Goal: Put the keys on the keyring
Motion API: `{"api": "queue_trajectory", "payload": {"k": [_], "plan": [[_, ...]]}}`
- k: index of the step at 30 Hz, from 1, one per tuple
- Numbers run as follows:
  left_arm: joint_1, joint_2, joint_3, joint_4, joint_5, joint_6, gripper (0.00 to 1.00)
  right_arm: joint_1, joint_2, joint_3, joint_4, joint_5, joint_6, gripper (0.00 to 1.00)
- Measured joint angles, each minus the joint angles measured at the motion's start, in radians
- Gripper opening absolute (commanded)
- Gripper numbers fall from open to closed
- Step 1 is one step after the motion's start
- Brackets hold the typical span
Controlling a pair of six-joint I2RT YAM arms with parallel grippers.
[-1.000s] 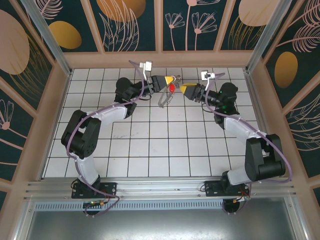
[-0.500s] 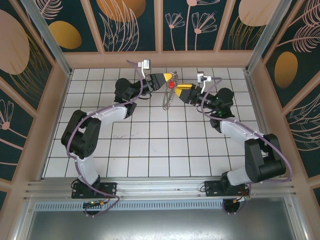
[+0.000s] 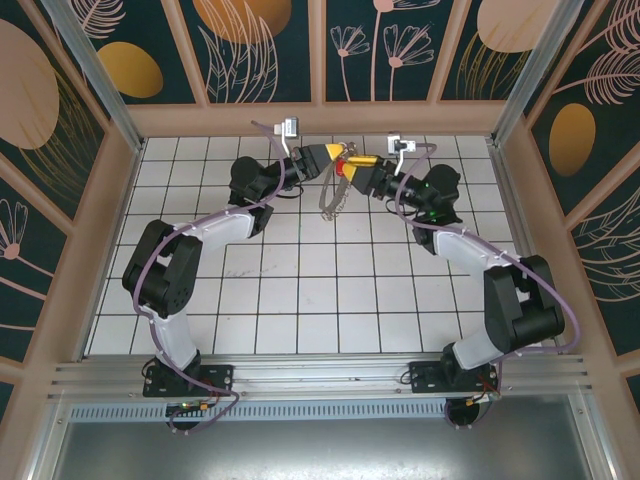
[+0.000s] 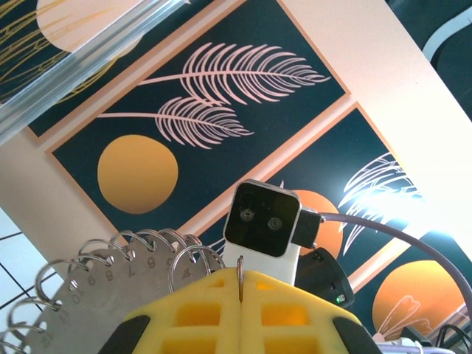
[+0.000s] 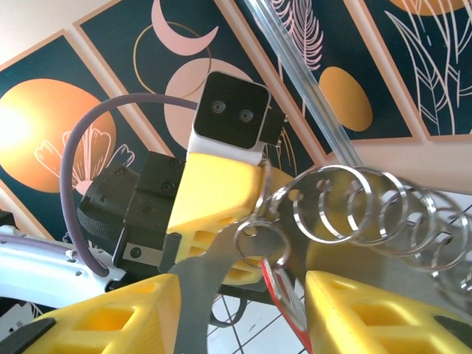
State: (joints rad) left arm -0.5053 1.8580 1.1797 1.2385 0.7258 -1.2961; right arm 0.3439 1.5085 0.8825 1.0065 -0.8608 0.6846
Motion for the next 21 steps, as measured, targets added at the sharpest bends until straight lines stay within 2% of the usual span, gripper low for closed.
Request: {"api": "queue_trajectory", "payload": {"k": [6, 8, 18, 21], "plan": [[0.0, 0.0, -0.013, -0.001, -0.029, 0.0, 0.0, 0.022, 0.013, 0.004, -0.028, 0.005, -0.018, 0.06], [0.0, 0.0, -0.015, -0.001, -0.037, 0.0, 0.0, 0.023, 0.015, 0.004, -0.039, 0.007, -0.017, 0.0], [0.0, 0.0, -0.015, 0.0, -0.066, -0.001, 0.0, 0.036, 0.029, 0.015, -0.045, 0.025, -0.001, 0.0], [-0.002, 0.0, -0.015, 0.002, -0.071, -0.007, 0.0, 0.045, 0.05, 0.032, -0.054, 0.023, 0.007, 0.13]]}}
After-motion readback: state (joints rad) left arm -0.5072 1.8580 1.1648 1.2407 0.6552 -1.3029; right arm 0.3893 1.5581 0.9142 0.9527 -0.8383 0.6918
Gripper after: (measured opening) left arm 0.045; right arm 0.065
